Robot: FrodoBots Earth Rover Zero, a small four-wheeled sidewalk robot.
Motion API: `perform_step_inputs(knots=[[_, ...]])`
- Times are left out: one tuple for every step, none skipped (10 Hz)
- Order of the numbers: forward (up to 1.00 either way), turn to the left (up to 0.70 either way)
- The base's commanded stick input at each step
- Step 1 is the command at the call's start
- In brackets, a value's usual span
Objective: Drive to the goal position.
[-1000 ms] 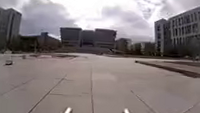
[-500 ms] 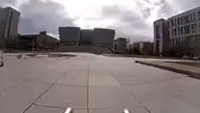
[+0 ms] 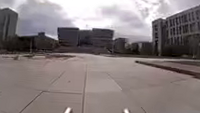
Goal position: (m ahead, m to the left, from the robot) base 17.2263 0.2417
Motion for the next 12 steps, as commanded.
perform_step_inputs(knots=[[0.70, 0.04], [0.70, 0.04], [0.70, 0.04], [0.70, 0.04], [0.70, 0.04], [0.70, 0.04], [0.70, 0.04], [0.70, 0.04], [0.70, 0.04], [0.70, 0.04], [0.70, 0.04], [0.70, 0.04]])
